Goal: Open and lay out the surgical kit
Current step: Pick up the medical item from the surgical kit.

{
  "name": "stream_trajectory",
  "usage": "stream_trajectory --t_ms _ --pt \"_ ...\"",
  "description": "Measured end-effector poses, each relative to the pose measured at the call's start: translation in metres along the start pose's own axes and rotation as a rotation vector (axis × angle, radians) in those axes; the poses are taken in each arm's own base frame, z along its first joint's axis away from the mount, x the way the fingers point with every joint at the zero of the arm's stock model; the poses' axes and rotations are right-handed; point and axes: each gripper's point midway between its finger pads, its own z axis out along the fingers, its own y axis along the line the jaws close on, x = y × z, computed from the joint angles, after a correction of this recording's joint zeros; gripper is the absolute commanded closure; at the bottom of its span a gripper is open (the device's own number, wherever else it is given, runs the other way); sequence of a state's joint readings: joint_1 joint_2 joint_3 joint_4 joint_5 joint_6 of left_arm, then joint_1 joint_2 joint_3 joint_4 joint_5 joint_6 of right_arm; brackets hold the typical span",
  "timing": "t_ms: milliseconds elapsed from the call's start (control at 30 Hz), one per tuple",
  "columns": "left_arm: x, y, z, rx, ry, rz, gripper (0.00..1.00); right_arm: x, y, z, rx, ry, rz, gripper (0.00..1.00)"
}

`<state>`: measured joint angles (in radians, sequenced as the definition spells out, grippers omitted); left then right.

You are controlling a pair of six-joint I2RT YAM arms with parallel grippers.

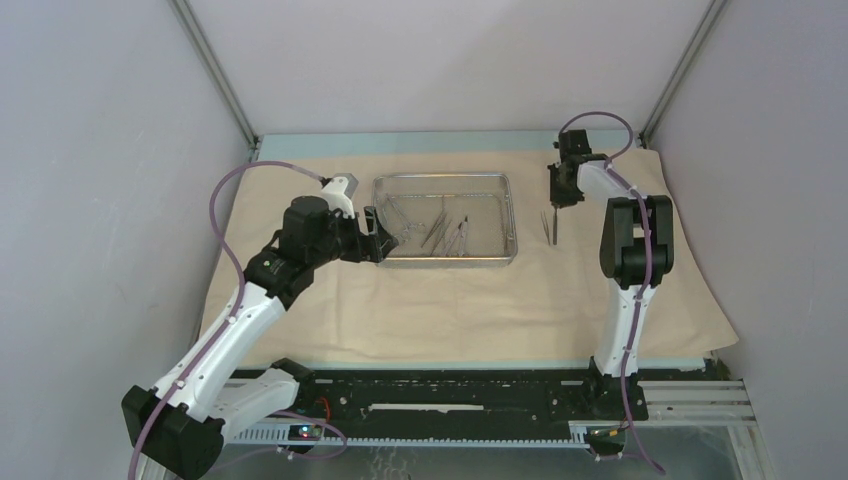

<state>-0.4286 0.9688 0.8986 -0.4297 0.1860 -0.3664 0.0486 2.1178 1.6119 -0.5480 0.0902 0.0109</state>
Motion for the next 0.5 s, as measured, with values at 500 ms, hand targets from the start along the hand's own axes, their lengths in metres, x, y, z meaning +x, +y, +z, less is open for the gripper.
stream_trajectory --t_ms 500 --pt "0.000 0.000 0.000 0.000 0.000 0.000 0.18 0.001 0.003 0.009 -0.021 0.023 0.025 0.79"
